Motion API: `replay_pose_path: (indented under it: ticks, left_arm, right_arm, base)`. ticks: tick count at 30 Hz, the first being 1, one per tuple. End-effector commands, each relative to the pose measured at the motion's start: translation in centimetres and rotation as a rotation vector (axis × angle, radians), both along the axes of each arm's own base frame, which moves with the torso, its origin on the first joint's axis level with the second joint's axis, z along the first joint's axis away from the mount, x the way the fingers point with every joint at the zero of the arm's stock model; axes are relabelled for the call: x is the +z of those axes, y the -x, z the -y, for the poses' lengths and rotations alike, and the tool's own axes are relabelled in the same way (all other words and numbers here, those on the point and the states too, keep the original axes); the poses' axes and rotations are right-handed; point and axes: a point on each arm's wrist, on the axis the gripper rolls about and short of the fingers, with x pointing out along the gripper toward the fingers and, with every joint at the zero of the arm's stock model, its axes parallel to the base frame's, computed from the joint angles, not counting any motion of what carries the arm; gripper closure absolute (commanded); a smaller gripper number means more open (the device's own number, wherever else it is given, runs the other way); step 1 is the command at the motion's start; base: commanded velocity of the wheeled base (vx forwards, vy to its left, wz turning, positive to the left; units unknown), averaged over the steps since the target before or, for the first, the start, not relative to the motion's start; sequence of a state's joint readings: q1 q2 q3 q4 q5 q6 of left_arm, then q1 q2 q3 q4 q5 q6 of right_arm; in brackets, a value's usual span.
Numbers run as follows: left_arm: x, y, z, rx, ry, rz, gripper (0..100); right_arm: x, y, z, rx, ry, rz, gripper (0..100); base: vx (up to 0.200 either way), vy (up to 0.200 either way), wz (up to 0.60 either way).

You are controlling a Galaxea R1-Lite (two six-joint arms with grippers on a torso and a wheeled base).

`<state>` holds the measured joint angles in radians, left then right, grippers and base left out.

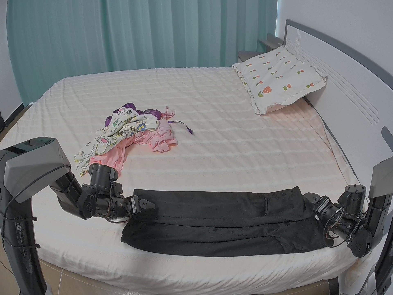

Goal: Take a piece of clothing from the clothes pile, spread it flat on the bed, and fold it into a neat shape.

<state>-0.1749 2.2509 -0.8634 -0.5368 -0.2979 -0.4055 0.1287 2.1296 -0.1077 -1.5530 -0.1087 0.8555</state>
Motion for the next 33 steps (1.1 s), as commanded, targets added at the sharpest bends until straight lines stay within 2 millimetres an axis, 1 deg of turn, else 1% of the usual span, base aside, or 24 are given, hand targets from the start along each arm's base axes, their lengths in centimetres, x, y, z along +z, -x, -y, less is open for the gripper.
replay_pose_path:
  ticks: [1,2,13,17,20,21,26,31,33]
  left_arm:
    - [-0.4,0.0,0.1,-0.002,-0.003,-0.011,0]
    - [-0.6,0.0,0.1,-0.002,-0.004,-0.017,100]
    - [-1.1,0.4,-0.2,0.002,-0.009,-0.032,100]
    - [-0.7,0.5,-0.5,0.008,-0.009,-0.026,100]
    - [0.1,0.5,-1.3,0.033,-0.004,-0.010,100]
    - [0.1,0.5,-1.3,0.033,-0.004,-0.010,100]
    - [1.4,0.9,-2.9,0.079,0.004,0.010,100]
    - [1.9,1.1,-4.3,0.115,0.010,0.018,100]
    - [1.9,1.1,-4.4,0.117,0.009,0.019,100]
  right_arm:
    - [0.0,-0.1,0.0,0.000,-0.001,0.007,0]
    - [0.0,-0.1,0.0,0.000,-0.001,0.007,0]
    - [0.0,0.0,0.0,0.000,-0.001,0.006,0]
    - [0.0,-0.1,0.0,-0.002,-0.001,0.006,0]
    - [0.0,-0.1,0.0,-0.002,-0.001,0.006,0]
    - [0.0,-0.1,0.0,-0.002,-0.001,0.006,0]
    - [0.2,-0.2,0.1,-0.007,-0.004,0.019,0]
    - [0.4,-0.3,0.3,-0.020,-0.012,0.030,0]
    - [0.4,-0.3,0.3,-0.020,-0.012,0.030,0]
  base:
    - [0.000,0.000,0.00]
    - [0.000,0.000,0.00]
    - [0.000,0.000,0.00]
    - [0.000,0.000,0.00]
    - [0.000,0.000,0.00]
    - [0.000,0.000,0.00]
    - [0.000,0.000,0.00]
    - [0.000,0.000,0.00]
    - [0.000,0.000,0.00]
